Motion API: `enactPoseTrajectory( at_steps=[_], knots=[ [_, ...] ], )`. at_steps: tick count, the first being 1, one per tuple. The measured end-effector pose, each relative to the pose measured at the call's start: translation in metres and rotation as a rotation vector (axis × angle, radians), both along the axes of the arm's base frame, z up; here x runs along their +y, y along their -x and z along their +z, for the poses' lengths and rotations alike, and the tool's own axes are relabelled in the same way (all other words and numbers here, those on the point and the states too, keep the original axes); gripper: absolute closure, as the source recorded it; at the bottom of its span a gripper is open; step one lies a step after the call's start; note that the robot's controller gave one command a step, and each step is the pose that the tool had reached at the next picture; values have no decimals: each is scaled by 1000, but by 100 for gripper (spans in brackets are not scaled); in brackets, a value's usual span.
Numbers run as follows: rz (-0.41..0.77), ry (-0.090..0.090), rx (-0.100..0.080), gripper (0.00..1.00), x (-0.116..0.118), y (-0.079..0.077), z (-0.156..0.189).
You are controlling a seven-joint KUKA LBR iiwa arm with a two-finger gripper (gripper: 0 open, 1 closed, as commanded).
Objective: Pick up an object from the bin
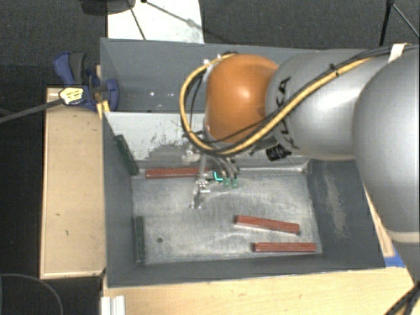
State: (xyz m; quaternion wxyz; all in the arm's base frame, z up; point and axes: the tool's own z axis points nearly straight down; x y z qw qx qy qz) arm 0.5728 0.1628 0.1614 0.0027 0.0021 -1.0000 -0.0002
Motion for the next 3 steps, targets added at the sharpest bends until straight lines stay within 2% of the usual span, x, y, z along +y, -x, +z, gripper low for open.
enactPoseTrajectory(
  at_steps=[1, 2, 3],
  knots=[
    [-4, -1, -8, 0, -1, -2, 5],
    [61, -3, -15, 0, -37, -11, -41],
    [-44, 0, -5, 0, -61, 2, -72]
  ],
)
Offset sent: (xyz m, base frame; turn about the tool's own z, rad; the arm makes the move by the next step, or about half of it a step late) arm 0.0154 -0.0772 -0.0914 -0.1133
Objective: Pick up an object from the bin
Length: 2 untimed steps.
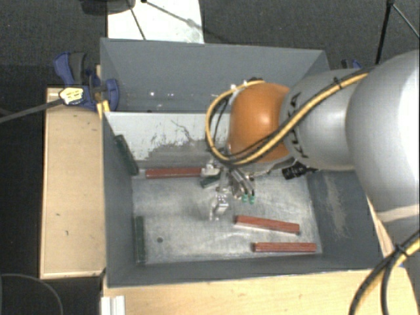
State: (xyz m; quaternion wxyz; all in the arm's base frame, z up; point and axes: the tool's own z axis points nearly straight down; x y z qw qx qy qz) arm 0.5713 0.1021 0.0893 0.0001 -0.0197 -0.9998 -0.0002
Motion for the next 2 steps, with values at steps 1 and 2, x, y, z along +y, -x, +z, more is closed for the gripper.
enactPoseTrajectory(
  at_steps=[1, 2],
  knots=[
    [-53, -1, -2, 0, -15, -1, 3],
    [-93, -5, -22, 100, -47, -14, -12]
  ],
)
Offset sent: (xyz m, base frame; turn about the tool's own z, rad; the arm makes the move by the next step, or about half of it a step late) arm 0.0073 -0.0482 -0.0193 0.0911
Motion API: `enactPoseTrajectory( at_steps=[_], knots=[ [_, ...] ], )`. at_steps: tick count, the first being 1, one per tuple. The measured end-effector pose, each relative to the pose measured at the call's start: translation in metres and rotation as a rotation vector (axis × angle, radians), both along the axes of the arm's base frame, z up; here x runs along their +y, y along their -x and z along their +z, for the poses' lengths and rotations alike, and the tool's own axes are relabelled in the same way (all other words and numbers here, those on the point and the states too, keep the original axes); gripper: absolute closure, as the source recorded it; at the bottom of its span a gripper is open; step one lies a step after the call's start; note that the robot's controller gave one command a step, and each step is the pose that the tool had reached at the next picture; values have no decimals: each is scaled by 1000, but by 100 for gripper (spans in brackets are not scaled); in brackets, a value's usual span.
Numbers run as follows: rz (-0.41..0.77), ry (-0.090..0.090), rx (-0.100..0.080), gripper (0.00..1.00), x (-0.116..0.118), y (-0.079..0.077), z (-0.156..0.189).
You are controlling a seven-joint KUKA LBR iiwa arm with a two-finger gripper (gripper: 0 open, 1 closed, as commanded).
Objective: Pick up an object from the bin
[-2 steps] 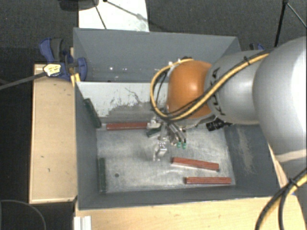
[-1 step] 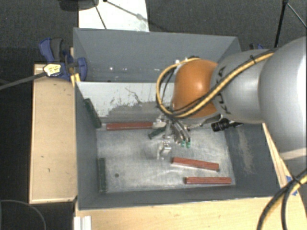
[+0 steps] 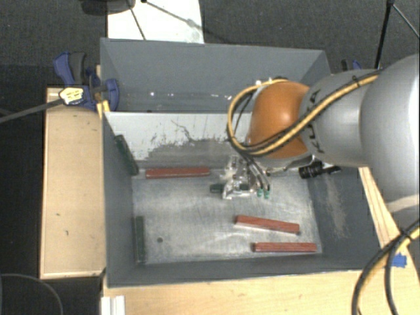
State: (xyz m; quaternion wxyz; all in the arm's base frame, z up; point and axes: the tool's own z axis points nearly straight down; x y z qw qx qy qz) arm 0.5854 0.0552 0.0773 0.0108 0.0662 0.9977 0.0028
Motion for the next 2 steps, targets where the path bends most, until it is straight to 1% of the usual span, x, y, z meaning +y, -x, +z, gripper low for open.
enactPoseTrajectory(
  at_steps=[1, 2],
  knots=[
    [-1, 0, 0, 100, 0, 0, 0],
    [273, 7, 20, 100, 9, 6, 161]
  ],
)
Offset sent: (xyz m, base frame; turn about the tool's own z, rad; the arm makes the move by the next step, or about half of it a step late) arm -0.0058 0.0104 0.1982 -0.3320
